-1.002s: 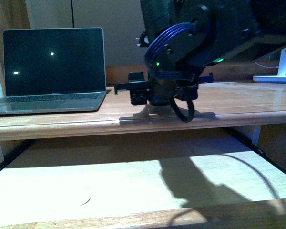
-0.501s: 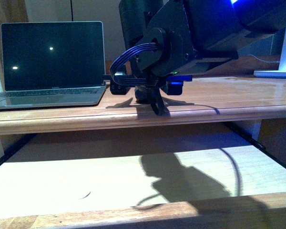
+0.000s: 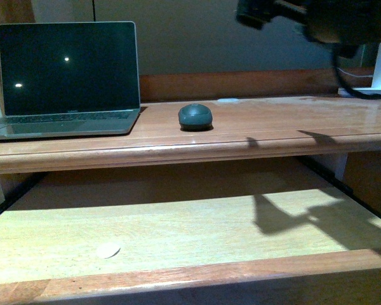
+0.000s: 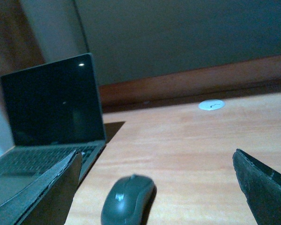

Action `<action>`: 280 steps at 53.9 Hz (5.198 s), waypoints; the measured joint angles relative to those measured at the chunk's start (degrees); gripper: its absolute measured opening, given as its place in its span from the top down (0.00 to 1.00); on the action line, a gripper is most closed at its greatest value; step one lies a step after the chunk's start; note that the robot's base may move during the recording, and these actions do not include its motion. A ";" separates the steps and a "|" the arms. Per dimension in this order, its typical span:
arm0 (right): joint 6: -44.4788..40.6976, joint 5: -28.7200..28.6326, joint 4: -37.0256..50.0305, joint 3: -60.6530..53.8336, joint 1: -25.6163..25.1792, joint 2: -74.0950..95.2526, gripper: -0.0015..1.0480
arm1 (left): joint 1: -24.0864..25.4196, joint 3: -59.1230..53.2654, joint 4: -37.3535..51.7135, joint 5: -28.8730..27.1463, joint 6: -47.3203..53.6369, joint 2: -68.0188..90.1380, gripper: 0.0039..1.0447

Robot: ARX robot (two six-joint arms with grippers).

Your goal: Place mouse

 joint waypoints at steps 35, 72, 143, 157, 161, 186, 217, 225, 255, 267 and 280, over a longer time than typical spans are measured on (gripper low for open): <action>-11.32 -65.88 6.93 -50.53 -29.18 -26.05 0.07 | 0.00 0.00 0.00 0.00 0.00 0.00 0.07; -20.04 -34.53 21.00 -46.62 -3.21 -4.04 0.07 | 0.00 0.00 0.00 0.00 0.00 0.00 0.07; 4.04 -3.54 19.43 -39.58 -3.39 -7.02 0.07 | 0.00 0.00 0.00 0.00 0.00 0.00 0.07; 10.54 -12.55 -7.78 -58.84 -9.46 -50.71 0.07 | 0.00 0.00 0.00 0.00 0.00 0.00 0.07; 11.58 -13.75 -16.20 -60.48 -9.97 -61.09 0.07 | 0.00 -0.02 0.00 0.00 0.00 0.00 0.07; 1.55 -5.25 -38.58 -64.65 -19.74 -92.67 0.28 | 0.04 0.00 0.00 0.02 0.02 -0.07 0.07; -11.76 0.74 -38.56 -64.13 -24.83 -92.13 0.97 | 0.04 0.00 0.00 0.11 0.04 -0.11 0.07; -11.78 0.74 -38.56 -64.13 -24.83 -92.13 0.76 | 0.04 0.00 0.00 0.11 0.04 -0.11 0.07; -11.78 0.74 -38.56 -64.13 -24.83 -92.13 0.07 | 0.04 0.00 0.00 0.11 0.04 -0.11 0.07; -11.76 0.74 -38.56 -64.13 -24.83 -92.13 0.07 | 0.04 0.00 0.00 0.11 0.04 -0.11 0.07; -11.76 0.72 -38.56 -64.13 -24.83 -92.13 0.07 | 0.04 0.00 0.00 0.11 0.04 -0.11 0.07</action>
